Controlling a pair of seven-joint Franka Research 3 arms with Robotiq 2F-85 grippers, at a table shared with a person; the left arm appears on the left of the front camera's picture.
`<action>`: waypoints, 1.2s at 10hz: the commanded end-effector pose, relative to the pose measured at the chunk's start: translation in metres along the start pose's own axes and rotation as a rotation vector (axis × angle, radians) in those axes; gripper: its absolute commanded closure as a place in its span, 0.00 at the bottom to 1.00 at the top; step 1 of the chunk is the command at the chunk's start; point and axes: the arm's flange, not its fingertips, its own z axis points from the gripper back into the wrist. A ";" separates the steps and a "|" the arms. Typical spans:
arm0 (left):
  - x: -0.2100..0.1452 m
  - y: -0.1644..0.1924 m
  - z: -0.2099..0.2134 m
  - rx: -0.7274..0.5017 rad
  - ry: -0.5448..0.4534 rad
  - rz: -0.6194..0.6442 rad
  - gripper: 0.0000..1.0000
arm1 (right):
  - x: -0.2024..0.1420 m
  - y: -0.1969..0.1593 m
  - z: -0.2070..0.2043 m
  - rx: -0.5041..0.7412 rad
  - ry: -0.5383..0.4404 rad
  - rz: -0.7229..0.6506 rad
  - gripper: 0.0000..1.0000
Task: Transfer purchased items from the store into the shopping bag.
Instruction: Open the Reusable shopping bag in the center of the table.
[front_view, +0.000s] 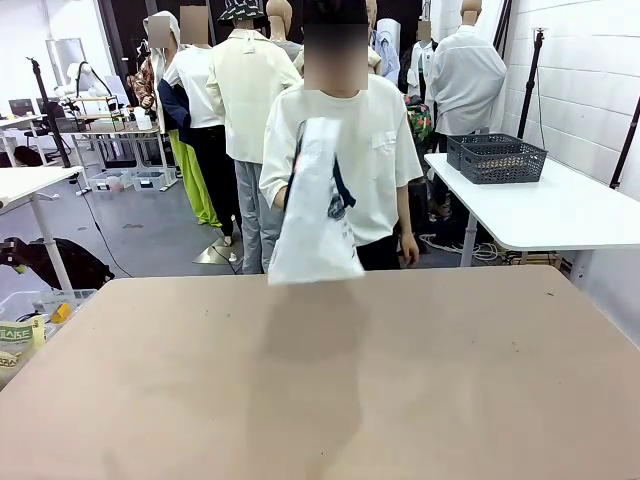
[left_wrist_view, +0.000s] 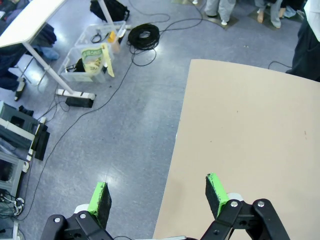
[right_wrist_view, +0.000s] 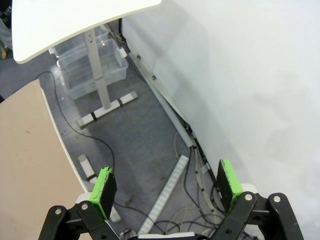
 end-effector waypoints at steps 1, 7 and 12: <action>0.000 -0.001 -0.001 0.007 0.002 -0.002 0.00 | -0.001 0.002 0.001 -0.012 0.000 0.022 0.00; 0.000 -0.001 -0.001 0.007 0.002 -0.002 0.00 | -0.001 0.002 0.001 -0.012 0.000 0.022 0.00; 0.037 -0.027 -0.004 -0.089 -0.099 -0.073 0.00 | 0.034 0.031 0.015 0.140 -0.057 0.057 0.00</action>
